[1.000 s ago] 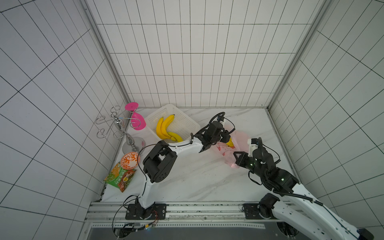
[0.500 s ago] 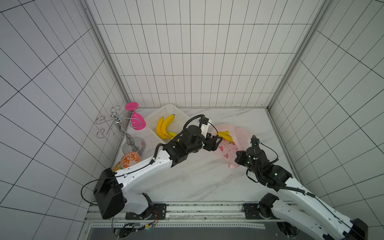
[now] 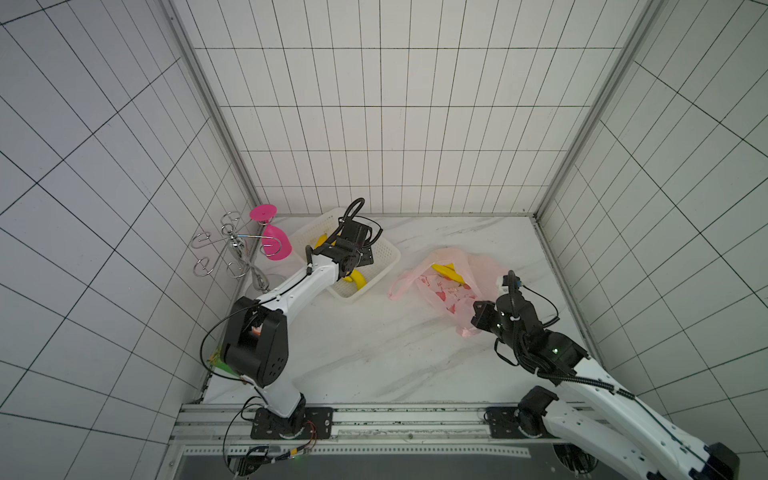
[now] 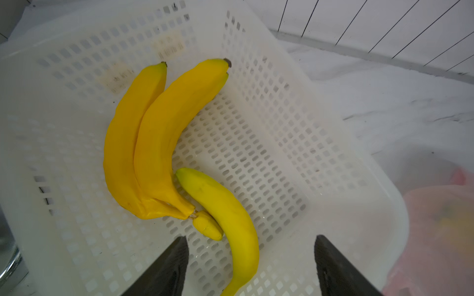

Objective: Place the banana into a plastic bag & tie a knot
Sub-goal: Pick up the banana from the basket.

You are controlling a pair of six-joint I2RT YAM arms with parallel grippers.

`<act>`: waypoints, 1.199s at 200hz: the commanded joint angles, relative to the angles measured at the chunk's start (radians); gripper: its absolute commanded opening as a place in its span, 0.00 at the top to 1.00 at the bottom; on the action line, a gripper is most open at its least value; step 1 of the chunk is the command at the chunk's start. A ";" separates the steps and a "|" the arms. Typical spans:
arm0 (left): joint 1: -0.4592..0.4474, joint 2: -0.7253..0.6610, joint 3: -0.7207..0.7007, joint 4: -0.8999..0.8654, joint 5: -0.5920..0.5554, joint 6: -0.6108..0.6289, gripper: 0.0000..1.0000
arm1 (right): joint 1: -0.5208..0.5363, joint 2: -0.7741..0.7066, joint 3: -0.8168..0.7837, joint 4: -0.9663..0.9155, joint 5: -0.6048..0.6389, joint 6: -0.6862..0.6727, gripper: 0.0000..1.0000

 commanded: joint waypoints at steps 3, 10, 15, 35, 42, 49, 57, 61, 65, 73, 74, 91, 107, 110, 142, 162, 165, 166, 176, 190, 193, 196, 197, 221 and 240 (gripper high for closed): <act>0.015 0.100 0.095 -0.112 -0.007 -0.047 0.23 | -0.007 -0.019 0.037 0.000 0.016 -0.009 1.00; 0.017 0.127 0.101 -0.111 -0.001 -0.049 0.23 | -0.007 -0.019 0.036 0.001 0.014 -0.010 1.00; 0.017 0.143 0.101 -0.106 0.002 -0.056 0.23 | -0.007 -0.021 0.036 0.001 0.013 -0.012 1.00; 0.020 0.185 0.092 -0.084 0.019 -0.079 0.27 | -0.008 -0.023 0.034 0.000 0.012 -0.015 1.00; 0.020 0.196 0.089 -0.079 0.018 -0.086 0.27 | -0.007 -0.025 0.034 0.001 0.012 -0.018 1.00; 0.022 0.207 0.089 -0.079 0.022 -0.090 0.27 | -0.007 -0.026 0.034 0.001 0.010 -0.018 1.00; 0.022 0.217 0.087 -0.076 0.023 -0.096 0.28 | -0.008 -0.027 0.034 0.001 0.010 -0.020 1.00; 0.022 0.220 0.086 -0.075 0.023 -0.100 0.28 | -0.008 -0.027 0.033 0.000 0.010 -0.020 1.00; 0.022 0.221 0.083 -0.071 0.024 -0.101 0.27 | -0.008 -0.029 0.033 0.001 0.010 -0.020 1.00; 0.021 0.227 0.075 -0.059 0.032 -0.104 0.28 | -0.008 -0.030 0.031 0.001 0.009 -0.021 1.00; 0.022 0.228 0.074 -0.058 0.034 -0.105 0.27 | -0.008 -0.029 0.031 0.000 0.009 -0.021 1.00; 0.023 0.256 0.076 -0.047 0.037 -0.109 0.28 | -0.007 -0.032 0.030 0.000 0.001 -0.021 1.00; 0.026 0.287 0.079 -0.029 0.059 -0.110 0.28 | -0.006 -0.035 0.028 0.004 -0.006 -0.019 1.00; 0.026 0.294 0.080 -0.025 0.061 -0.112 0.28 | -0.007 -0.035 0.028 0.005 -0.007 -0.019 1.00; 0.028 0.351 0.104 -0.023 0.077 -0.115 0.37 | -0.008 -0.038 0.028 0.007 -0.017 -0.016 1.00; 0.027 0.351 0.106 -0.014 0.078 -0.117 0.55 | -0.008 -0.038 0.027 0.007 -0.019 -0.016 1.00; 0.027 0.350 0.106 -0.014 0.078 -0.119 0.57 | -0.008 -0.039 0.026 0.006 -0.020 -0.017 1.00; 0.027 0.350 0.105 -0.014 0.077 -0.118 0.58 | -0.008 -0.039 0.026 0.007 -0.020 -0.016 1.00; 0.026 0.340 0.104 -0.013 0.079 -0.116 0.63 | -0.008 -0.038 0.027 0.006 -0.020 -0.015 1.00; 0.023 0.313 0.097 -0.007 0.081 -0.111 0.73 | -0.007 -0.037 0.025 0.007 -0.020 -0.017 1.00; 0.023 0.306 0.094 -0.004 0.081 -0.110 0.75 | -0.008 -0.037 0.025 0.007 -0.020 -0.017 1.00; 0.022 0.298 0.091 -0.001 0.082 -0.109 0.77 | -0.008 -0.036 0.025 0.008 -0.020 -0.016 1.00; 0.022 0.295 0.090 0.001 0.083 -0.109 0.77 | -0.008 -0.036 0.025 0.008 -0.020 -0.016 1.00; 0.015 0.197 0.067 0.013 0.087 -0.097 0.83 | -0.007 -0.027 0.028 0.009 -0.022 -0.017 1.00; 0.010 0.079 0.029 0.042 0.092 -0.091 0.84 | -0.008 -0.021 0.029 0.014 -0.027 -0.020 1.00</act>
